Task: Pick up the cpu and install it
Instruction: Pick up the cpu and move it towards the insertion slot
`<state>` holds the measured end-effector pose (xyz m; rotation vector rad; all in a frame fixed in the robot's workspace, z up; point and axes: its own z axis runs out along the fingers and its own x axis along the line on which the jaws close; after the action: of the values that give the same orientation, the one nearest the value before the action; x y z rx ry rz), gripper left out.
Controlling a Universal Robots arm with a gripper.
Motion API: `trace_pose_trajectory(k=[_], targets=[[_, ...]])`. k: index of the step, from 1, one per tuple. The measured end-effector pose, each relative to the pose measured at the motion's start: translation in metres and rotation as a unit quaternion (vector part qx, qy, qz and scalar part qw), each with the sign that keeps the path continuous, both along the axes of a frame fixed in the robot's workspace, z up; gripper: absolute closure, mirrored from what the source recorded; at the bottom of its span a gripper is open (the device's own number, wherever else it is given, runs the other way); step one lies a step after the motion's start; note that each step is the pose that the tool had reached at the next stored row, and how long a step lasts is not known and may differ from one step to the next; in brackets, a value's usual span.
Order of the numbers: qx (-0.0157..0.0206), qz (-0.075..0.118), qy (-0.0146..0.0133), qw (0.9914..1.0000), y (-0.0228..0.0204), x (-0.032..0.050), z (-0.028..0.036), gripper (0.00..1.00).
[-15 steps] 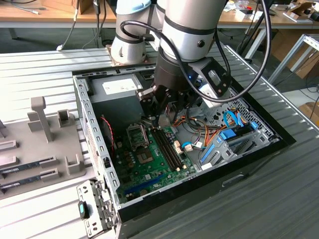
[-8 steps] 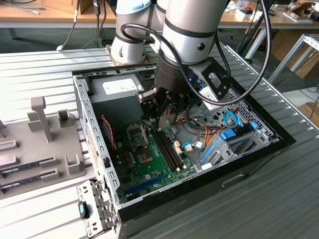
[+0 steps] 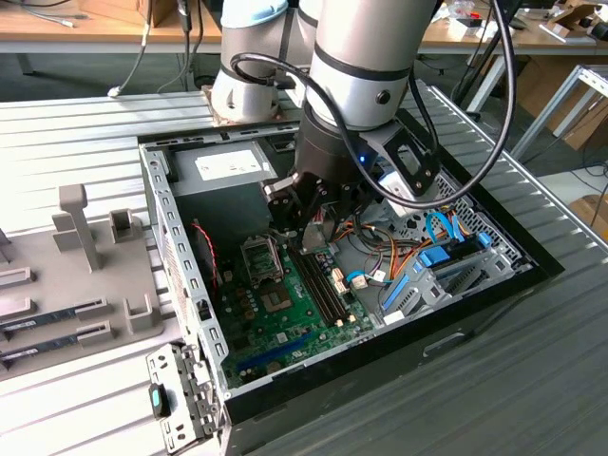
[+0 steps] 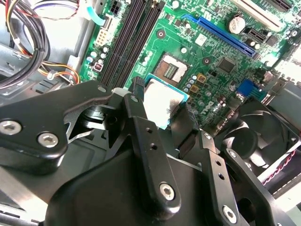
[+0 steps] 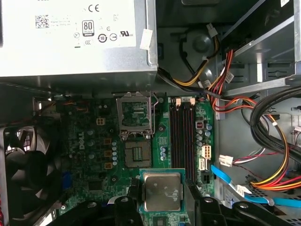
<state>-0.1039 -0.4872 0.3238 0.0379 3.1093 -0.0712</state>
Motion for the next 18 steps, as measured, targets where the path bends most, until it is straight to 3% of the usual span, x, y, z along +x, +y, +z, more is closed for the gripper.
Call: trace_pose_trajectory(k=[18], targets=[[0.0000, 0.000, 0.0000, 1.00000, -0.0023, 0.0000, -0.0090, 0.53]])
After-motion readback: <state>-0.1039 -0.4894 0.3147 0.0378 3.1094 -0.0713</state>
